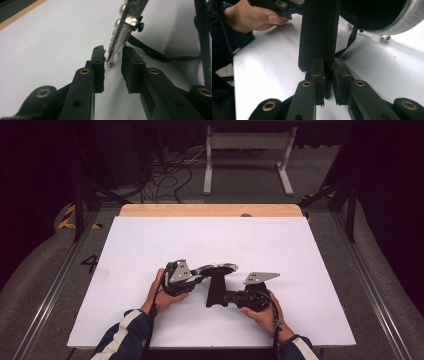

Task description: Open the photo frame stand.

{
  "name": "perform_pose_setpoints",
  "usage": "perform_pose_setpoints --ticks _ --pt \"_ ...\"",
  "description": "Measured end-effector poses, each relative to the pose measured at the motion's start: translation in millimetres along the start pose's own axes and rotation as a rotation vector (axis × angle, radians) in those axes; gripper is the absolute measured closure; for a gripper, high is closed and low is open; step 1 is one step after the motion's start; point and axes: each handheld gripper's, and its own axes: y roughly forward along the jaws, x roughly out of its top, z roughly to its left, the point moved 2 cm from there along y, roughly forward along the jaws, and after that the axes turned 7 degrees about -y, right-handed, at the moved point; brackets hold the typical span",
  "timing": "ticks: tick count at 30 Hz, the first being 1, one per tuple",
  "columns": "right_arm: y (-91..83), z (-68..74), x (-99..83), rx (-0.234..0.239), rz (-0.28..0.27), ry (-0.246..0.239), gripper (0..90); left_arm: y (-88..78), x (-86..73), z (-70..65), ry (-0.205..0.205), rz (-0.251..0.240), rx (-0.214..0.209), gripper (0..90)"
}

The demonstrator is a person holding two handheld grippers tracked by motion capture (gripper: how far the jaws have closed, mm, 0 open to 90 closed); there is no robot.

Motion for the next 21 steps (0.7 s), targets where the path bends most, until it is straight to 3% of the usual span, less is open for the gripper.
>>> perform_pose_setpoints --ticks 7,21 --pt "0.1 1.2 -0.8 0.007 0.001 -0.002 82.3 0.9 0.7 -0.8 0.027 0.014 0.021 75.6" --pt "-1.2 0.1 -1.8 -0.003 0.003 0.003 82.7 1.8 0.5 -0.3 0.026 0.023 0.047 76.8"
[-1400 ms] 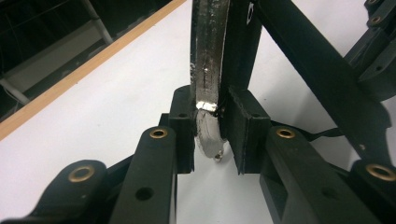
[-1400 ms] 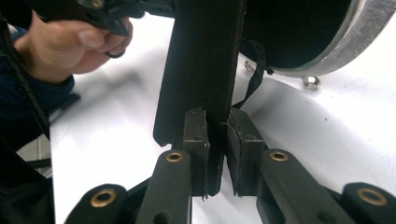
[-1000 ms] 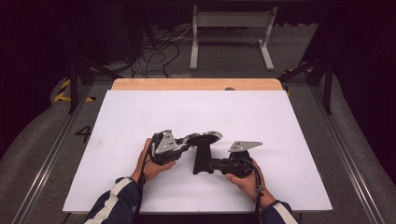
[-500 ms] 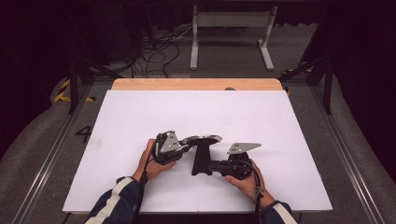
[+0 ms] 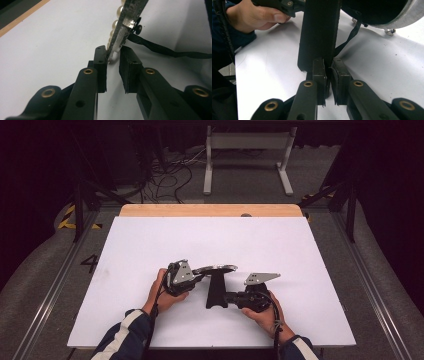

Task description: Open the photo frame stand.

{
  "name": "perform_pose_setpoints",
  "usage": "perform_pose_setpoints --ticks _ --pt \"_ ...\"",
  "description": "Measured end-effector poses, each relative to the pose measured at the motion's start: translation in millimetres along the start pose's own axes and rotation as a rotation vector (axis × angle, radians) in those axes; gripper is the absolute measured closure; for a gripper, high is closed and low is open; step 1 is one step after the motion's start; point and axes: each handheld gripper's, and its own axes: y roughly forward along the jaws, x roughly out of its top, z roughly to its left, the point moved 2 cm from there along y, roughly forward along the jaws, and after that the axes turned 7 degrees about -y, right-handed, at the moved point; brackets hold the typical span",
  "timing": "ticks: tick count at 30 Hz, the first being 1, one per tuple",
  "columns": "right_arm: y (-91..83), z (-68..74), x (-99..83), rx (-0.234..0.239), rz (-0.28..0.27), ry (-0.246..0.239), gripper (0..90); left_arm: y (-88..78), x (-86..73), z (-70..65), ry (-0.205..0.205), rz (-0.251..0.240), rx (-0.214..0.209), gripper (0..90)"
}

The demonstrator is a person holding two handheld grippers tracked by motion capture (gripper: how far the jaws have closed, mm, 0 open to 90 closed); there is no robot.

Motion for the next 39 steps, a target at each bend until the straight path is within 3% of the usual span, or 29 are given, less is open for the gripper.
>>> perform_pose_setpoints --ticks 6,9,14,17,21,27,39 --pt "-4.5 5.2 1.7 -0.065 0.017 -0.034 84.7 0.1 -0.5 0.3 -0.009 -0.007 -0.007 76.9" --pt "-14.3 10.5 5.4 -0.103 -0.012 -0.063 90.0 0.1 -0.6 0.6 -0.011 -0.007 -0.01 77.0" --pt "-20.6 24.5 15.3 -0.154 -0.069 -0.118 90.0 0.3 -1.2 2.1 -0.011 -0.01 -0.024 77.2" --pt "-11.8 35.8 20.4 -0.184 -0.09 -0.172 90.0 0.3 -1.0 2.3 -0.008 -0.009 -0.024 77.2" --pt "3.1 52.0 27.0 -0.204 -0.109 -0.2 90.0 0.1 -0.7 1.6 -0.01 -0.005 -0.02 77.4" --pt "30.2 71.2 28.3 -0.222 -0.072 -0.233 90.0 -0.4 -0.9 1.9 -0.005 0.002 -0.021 77.8" --pt "55.8 74.5 26.4 -0.284 -0.021 -0.236 90.0 -1.1 -0.7 0.8 -0.008 0.01 -0.014 78.1"
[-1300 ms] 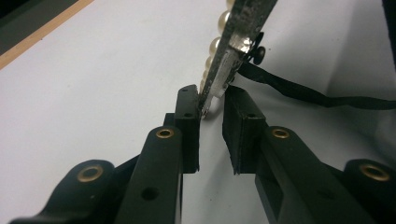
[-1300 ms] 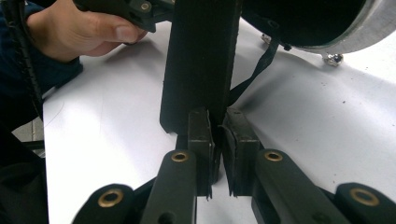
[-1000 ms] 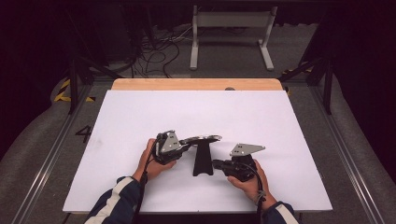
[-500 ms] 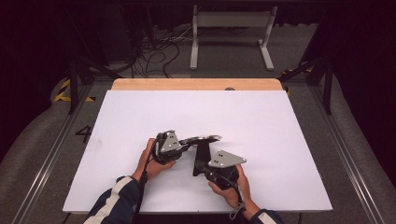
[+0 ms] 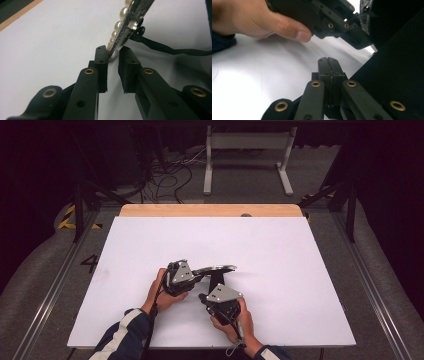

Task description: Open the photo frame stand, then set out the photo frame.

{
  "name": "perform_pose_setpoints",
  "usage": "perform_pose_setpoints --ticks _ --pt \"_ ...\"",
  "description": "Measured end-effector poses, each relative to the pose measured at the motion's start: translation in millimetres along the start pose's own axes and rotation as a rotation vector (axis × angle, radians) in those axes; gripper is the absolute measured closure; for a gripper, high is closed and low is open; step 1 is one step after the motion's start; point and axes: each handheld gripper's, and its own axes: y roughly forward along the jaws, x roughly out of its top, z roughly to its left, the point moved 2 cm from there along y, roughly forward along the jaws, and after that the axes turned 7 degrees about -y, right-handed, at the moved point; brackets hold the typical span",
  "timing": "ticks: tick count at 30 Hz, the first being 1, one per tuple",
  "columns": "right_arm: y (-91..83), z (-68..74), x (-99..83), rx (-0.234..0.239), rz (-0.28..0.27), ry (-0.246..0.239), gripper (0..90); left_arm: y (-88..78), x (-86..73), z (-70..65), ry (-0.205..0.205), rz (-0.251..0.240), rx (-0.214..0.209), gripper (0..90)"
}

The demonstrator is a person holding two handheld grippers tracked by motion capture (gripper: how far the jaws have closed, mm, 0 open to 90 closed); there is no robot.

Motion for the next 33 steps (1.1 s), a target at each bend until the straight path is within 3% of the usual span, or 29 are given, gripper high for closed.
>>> perform_pose_setpoints --ticks 6,23,28,31,33 --pt "1.5 3.2 -2.2 -0.023 0.01 -0.007 90.0 -0.2 -0.3 -0.4 -0.006 0.0 0.002 78.0" --pt "8.1 6.8 -4.1 -0.019 0.028 -0.011 90.0 0.1 -0.9 -0.5 -0.014 -0.006 0.001 77.8" --pt "10.9 7.5 -3.3 -0.053 0.032 -0.014 90.0 0.7 -1.1 -0.1 -0.025 -0.015 -0.002 77.2" --pt "11.3 7.7 -4.0 -0.068 0.037 -0.025 90.0 3.1 -0.5 -0.6 -0.027 -0.008 0.02 69.6" --pt "11.7 7.2 -5.3 -0.07 0.041 -0.019 90.0 4.0 -0.9 -0.5 -0.032 -0.007 0.021 69.1"
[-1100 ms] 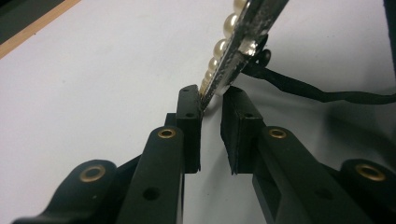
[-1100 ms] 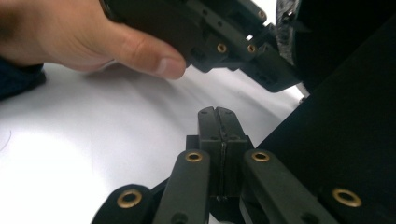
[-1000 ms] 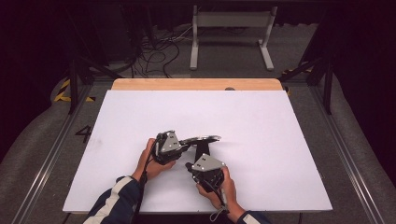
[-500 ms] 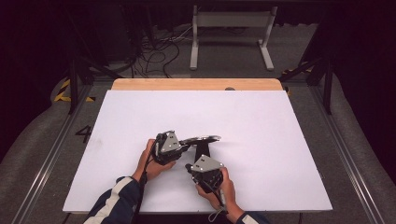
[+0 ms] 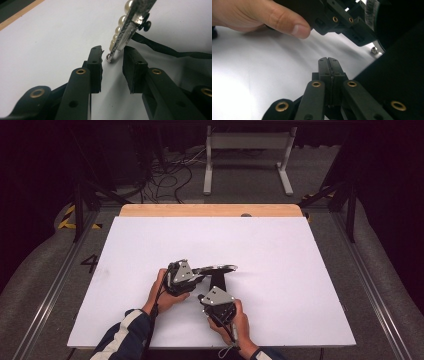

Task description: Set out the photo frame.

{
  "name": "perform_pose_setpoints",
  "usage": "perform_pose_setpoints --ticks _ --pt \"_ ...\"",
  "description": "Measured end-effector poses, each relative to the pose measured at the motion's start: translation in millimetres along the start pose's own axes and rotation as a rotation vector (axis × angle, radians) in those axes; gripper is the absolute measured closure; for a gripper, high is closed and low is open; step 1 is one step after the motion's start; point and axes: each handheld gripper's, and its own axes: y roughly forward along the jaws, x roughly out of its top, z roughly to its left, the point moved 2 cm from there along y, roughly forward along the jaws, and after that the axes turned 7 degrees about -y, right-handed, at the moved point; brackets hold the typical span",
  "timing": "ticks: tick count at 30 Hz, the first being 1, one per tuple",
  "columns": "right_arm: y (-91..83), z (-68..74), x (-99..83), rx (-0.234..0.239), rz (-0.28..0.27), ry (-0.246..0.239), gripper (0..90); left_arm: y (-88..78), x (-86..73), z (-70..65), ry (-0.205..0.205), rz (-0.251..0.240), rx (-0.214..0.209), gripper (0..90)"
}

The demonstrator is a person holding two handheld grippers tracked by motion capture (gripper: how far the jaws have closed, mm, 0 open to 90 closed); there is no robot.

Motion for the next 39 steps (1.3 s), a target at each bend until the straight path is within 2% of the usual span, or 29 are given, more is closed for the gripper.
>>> perform_pose_setpoints --ticks 2,5,24,26,29,32,37,39 --pt "-0.5 1.2 0.1 -0.01 0.001 -0.001 90.0 -0.7 0.3 -0.2 -0.006 -0.006 -0.009 71.1" --pt "-1.1 3.2 -0.4 -0.019 0.014 -0.008 90.0 -1.8 1.2 -1.9 0.016 0.003 -0.006 76.3" --pt "-8.7 -8.7 -6.8 -0.034 0.039 0.039 90.0 -8.4 2.2 -10.4 0.081 0.029 0.019 81.6" --pt "-10.2 -10.7 -8.0 -0.04 0.043 0.04 90.0 -10.2 1.7 -9.8 0.07 0.026 0.016 88.4" --pt "-12.2 -15.5 -10.0 -0.017 0.032 0.061 90.0 -9.6 2.1 -10.8 0.07 0.025 0.006 88.1" --pt "-13.6 -18.2 -11.0 -0.016 0.033 0.075 90.0 -8.8 2.2 -10.7 0.067 0.019 -0.009 87.4" --pt "-15.3 -20.3 -13.0 -0.015 0.031 0.069 90.0 -8.0 2.4 -11.1 0.063 0.012 -0.021 85.8" --pt "-15.8 -20.9 -13.4 -0.013 0.032 0.071 90.0 -7.0 1.8 -11.3 0.059 0.017 -0.032 82.0"
